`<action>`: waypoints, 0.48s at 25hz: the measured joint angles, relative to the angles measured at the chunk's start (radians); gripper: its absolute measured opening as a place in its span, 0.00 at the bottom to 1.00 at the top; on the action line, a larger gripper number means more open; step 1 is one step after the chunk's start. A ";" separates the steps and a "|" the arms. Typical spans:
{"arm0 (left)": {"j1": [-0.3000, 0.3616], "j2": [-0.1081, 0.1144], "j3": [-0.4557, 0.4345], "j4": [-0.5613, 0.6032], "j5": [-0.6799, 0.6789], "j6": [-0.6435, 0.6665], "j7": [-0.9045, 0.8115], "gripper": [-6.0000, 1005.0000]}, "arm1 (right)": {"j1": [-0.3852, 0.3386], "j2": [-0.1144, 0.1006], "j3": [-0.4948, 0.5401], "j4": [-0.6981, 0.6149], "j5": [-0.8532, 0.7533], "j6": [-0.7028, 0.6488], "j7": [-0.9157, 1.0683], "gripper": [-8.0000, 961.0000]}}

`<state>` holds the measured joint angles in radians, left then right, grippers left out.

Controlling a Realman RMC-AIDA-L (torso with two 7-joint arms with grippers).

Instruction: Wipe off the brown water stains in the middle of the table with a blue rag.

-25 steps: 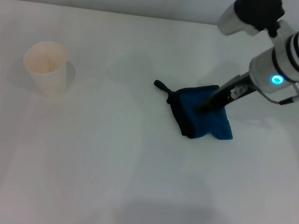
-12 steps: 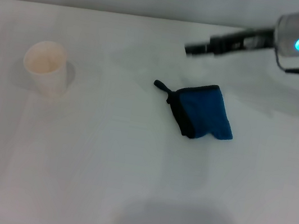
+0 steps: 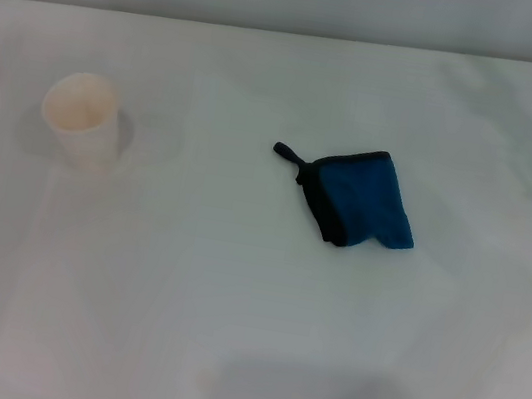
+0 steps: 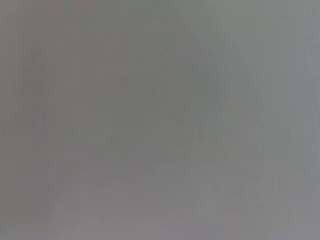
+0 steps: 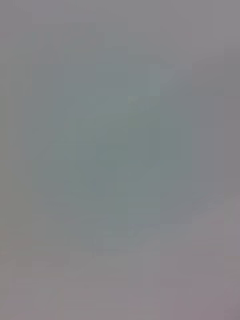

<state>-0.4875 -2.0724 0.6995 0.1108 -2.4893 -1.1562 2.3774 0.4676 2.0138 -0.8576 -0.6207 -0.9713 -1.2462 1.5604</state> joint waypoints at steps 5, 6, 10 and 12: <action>-0.001 0.000 0.000 0.004 0.000 0.001 0.000 0.89 | -0.016 0.002 0.002 0.189 0.253 -0.009 -0.429 0.90; -0.001 0.000 0.000 0.006 0.000 0.001 0.000 0.89 | -0.014 0.002 0.002 0.223 0.288 -0.007 -0.525 0.90; -0.002 0.000 0.000 0.009 0.000 0.001 0.000 0.89 | -0.003 0.010 0.002 0.350 0.433 -0.003 -0.951 0.90; -0.002 -0.001 0.000 0.009 0.000 0.002 0.000 0.89 | 0.020 0.011 0.002 0.425 0.505 0.010 -1.128 0.89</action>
<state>-0.4893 -2.0736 0.6995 0.1200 -2.4891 -1.1540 2.3776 0.4872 2.0245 -0.8552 -0.1959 -0.4664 -1.2365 0.4320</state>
